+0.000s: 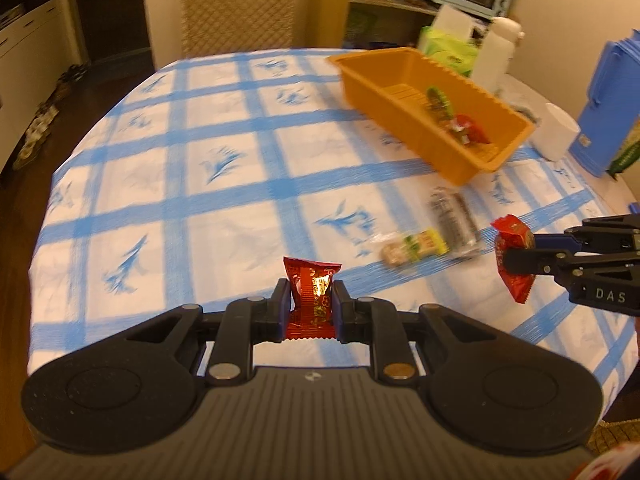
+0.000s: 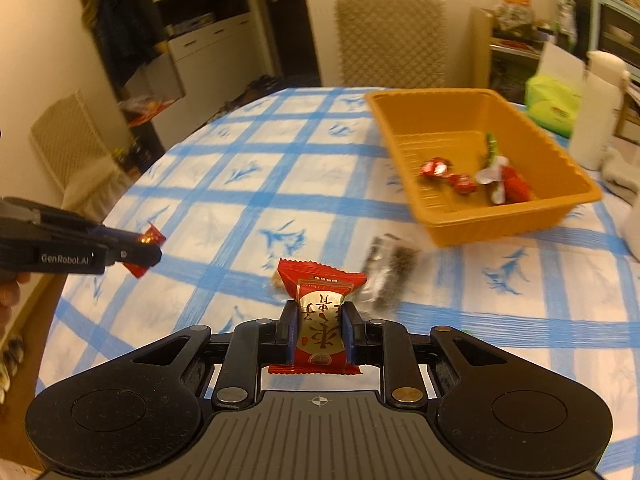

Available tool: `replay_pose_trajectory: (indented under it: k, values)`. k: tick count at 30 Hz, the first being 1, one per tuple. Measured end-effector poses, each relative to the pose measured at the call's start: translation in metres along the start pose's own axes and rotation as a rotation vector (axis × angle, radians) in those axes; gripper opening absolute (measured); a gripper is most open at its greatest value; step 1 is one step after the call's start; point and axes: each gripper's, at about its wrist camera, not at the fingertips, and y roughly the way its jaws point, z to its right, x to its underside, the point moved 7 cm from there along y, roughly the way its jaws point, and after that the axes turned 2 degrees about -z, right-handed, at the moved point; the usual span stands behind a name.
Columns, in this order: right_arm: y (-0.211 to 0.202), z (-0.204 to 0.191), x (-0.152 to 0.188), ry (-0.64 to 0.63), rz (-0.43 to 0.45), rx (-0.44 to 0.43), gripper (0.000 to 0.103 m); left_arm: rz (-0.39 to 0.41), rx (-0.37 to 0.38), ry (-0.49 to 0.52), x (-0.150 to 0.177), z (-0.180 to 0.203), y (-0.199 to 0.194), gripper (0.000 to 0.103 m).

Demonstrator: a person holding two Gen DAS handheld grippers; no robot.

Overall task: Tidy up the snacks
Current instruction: 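Carry the red candy and red-white bag over the orange tray with both tools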

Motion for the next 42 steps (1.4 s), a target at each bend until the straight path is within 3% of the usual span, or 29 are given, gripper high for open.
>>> replay_pose_trajectory:
  k: [11, 23, 34, 42]
  values:
    - [-0.033, 0.046, -0.027, 0.124, 0.076, 0.062, 0.023, 0.052, 0.104, 0.113, -0.047, 0.053, 0.008, 0.019]
    - [-0.043, 0.09, -0.068, 0.173, 0.157, 0.128, 0.023, 0.155, 0.184, 0.2, -0.129, 0.096, 0.027, 0.019]
    - [-0.022, 0.122, -0.125, 0.207, 0.222, 0.163, 0.023, 0.203, 0.205, 0.246, -0.195, 0.11, 0.064, 0.019]
    - [0.002, 0.143, -0.16, 0.258, 0.235, 0.166, 0.023, 0.215, 0.174, 0.259, -0.234, 0.105, 0.089, 0.019]
